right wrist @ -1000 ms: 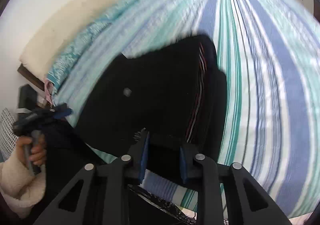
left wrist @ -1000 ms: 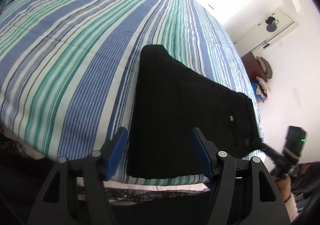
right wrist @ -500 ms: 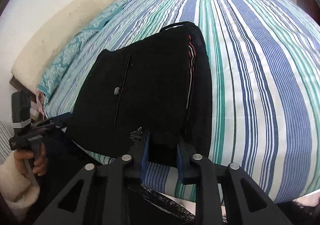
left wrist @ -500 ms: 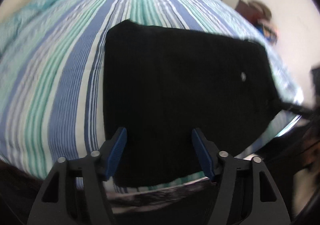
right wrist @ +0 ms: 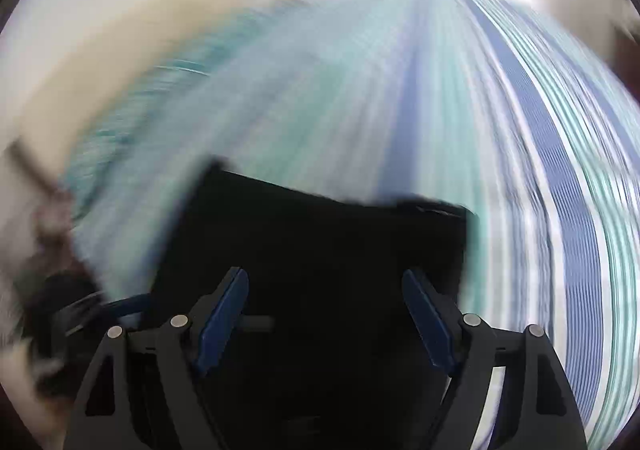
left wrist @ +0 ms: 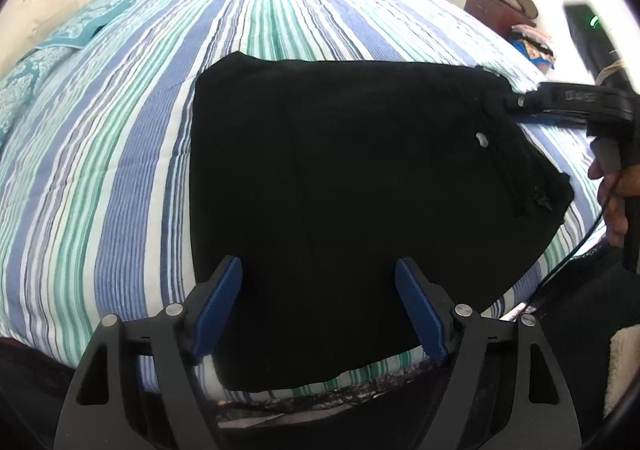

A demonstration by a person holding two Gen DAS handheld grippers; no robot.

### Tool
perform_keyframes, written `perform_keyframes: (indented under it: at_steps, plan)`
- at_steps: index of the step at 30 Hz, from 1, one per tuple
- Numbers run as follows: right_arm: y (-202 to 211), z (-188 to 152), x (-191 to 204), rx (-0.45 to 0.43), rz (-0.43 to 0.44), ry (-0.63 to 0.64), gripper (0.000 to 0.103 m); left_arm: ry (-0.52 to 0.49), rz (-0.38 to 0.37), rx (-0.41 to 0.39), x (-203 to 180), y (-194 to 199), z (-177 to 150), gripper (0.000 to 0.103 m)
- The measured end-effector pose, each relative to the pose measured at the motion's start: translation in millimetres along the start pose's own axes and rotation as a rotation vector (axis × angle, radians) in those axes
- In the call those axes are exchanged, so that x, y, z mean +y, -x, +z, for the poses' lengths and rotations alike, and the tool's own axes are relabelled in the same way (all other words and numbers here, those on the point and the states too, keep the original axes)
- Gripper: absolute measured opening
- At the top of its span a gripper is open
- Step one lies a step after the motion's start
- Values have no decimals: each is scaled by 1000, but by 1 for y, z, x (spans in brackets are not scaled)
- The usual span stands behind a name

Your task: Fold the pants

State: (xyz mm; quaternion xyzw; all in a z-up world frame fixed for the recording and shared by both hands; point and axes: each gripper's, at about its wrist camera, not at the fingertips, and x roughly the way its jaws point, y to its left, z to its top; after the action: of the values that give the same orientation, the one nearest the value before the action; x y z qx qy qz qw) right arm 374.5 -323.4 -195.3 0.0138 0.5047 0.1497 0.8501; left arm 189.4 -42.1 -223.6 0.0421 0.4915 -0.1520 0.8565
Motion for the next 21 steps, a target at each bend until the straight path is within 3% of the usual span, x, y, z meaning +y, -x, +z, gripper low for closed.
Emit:
perform_keyframes:
  at_steps: [2, 3, 4, 7, 12, 16, 21]
  plan:
    - [-7, -7, -31, 33, -30, -151, 78, 7, 9, -3, -1, 0, -2, 83]
    - [0, -14, -41, 5, 0, -209, 78, 13, 14, -4, -1, 0, -2, 84]
    - [10, -20, -45, -23, -22, -226, 80, 17, 17, -8, -1, 1, -4, 84]
    - [55, -40, -29, -164, -56, -144, 80, 27, 21, -15, -2, 7, -3, 84]
    - [95, -77, 30, -309, -58, 36, 94, 79, -4, -71, 6, 18, 6, 84]
    - [68, -89, 57, -212, -103, 165, 97, 138, -29, 5, 22, 5, 6, 84]
    - [40, -96, 39, -97, -142, 71, 97, 117, -2, 27, 30, 2, 4, 84]
